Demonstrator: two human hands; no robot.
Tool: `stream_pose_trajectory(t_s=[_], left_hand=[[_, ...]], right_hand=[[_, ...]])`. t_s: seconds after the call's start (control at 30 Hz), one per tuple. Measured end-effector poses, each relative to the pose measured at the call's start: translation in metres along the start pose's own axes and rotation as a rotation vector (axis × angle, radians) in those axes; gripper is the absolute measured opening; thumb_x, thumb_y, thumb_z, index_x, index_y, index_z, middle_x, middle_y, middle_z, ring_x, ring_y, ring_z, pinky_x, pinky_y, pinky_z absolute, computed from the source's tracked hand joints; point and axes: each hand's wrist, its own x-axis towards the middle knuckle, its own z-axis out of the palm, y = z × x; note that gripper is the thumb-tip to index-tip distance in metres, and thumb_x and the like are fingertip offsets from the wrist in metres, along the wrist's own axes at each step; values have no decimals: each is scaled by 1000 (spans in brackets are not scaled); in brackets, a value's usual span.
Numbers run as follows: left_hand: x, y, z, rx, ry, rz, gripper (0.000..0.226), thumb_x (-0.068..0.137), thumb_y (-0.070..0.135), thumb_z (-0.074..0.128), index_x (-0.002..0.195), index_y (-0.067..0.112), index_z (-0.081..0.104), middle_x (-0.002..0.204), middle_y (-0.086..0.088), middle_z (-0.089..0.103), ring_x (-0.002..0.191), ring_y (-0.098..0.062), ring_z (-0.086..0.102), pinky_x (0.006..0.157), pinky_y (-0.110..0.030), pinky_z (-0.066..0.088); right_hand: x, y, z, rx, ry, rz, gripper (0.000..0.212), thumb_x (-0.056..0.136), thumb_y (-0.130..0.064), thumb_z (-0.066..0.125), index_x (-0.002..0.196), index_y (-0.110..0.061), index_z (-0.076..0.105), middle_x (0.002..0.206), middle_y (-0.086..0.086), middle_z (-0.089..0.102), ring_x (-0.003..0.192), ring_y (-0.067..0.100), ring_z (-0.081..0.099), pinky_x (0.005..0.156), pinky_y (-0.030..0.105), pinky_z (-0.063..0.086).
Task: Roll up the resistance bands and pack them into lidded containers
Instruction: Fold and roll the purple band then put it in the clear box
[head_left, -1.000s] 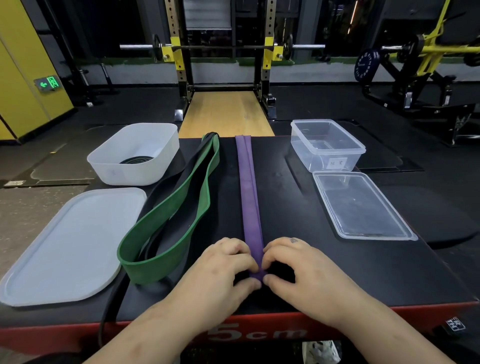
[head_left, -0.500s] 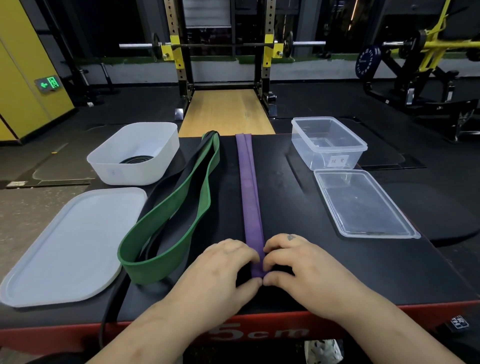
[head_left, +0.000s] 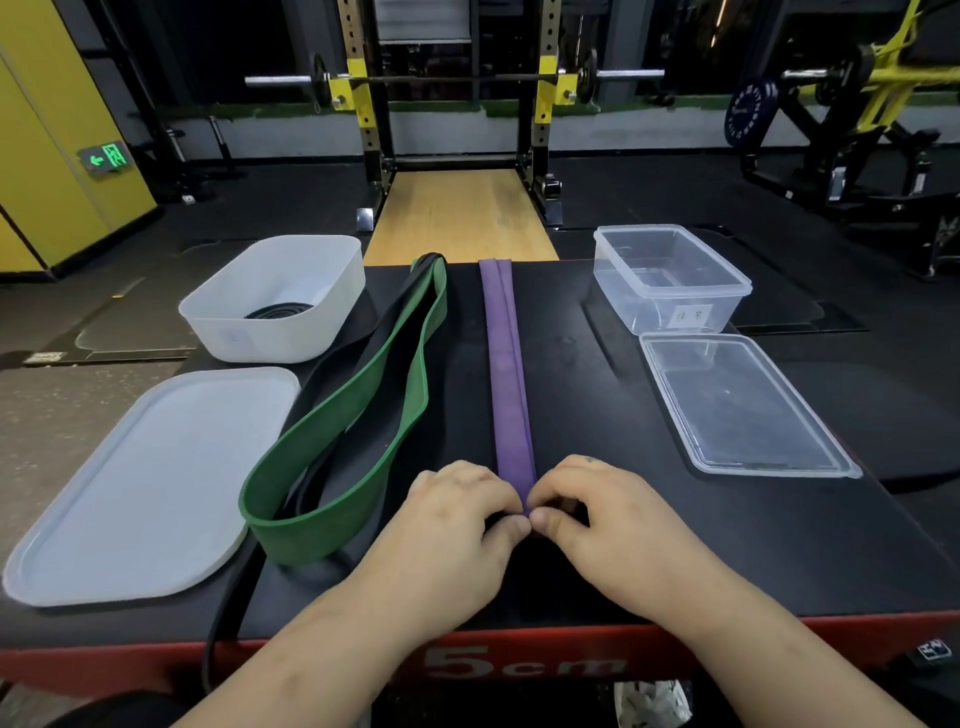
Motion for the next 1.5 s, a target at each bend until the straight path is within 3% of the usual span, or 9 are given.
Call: stream_pose_trajectory(t_s=[0.17,0.37,0.53,0.67,0.8,1.07,1.17,1.33,1.5], left_hand=[[-1,3,-2,-21,63,-1,16,94,40,60,109,36,59,97,18,63,96,-2,54,86,-23,44],[-7,0,-2,-82,20,25,28,93,54,52,96,33,71,100,22,61,103,-1,57,92,-15,42],[-11,-3,1,-50,34,99,16,96,33,56,94,30,72,106,22,58,108,-1,55,97,-17,40],[-15,-3,2,-87,23,93,18,92,44,60,101,33,71,111,23,58,112,1,54,100,-17,41],[-17,-4,1,-73,5,7,31,86,61,56,106,38,62,113,26,59,113,4,53,99,-12,37],[-4,-1,3,-119,23,-49,16,97,33,61,87,27,72,102,22,60,107,0,53,97,-14,38],[1,-2,4,-106,2,-61,16,99,26,61,87,23,71,101,19,60,105,-1,51,96,-17,38],[-2,-1,4,-89,66,-71,4,95,33,65,97,30,65,98,20,59,97,-2,55,85,-13,40],[-10,1,7,-12,46,18,19,88,45,62,100,30,64,107,19,56,101,0,53,90,-15,42]], right_hand=[[6,-1,-1,24,-17,44,16,90,-32,72,91,-41,59,86,-13,61,81,5,59,74,28,52],[-1,4,-14,9,-122,-77,8,94,-35,71,98,-38,77,102,-22,63,104,-2,60,91,16,45],[-12,4,-19,-110,-175,-126,26,82,-53,75,102,-48,59,111,-30,55,114,-4,51,93,16,42],[-11,3,-11,-127,-120,-145,15,85,-52,75,91,-44,64,109,-27,54,112,-2,49,95,21,42],[-9,4,-11,-109,-126,-134,14,94,-48,67,97,-37,75,111,-28,54,111,-4,51,93,14,39],[1,-1,-2,-9,-12,-32,1,93,-39,70,93,-39,71,94,-17,63,96,2,60,83,19,47],[4,0,0,35,4,7,11,91,-33,72,94,-40,63,88,-13,63,87,5,59,74,19,46],[8,0,3,6,7,13,14,94,-30,68,81,-36,69,84,-12,59,87,6,56,76,20,43],[9,1,5,-9,14,26,13,93,-31,68,81,-36,70,82,-14,56,85,5,55,72,18,41]])
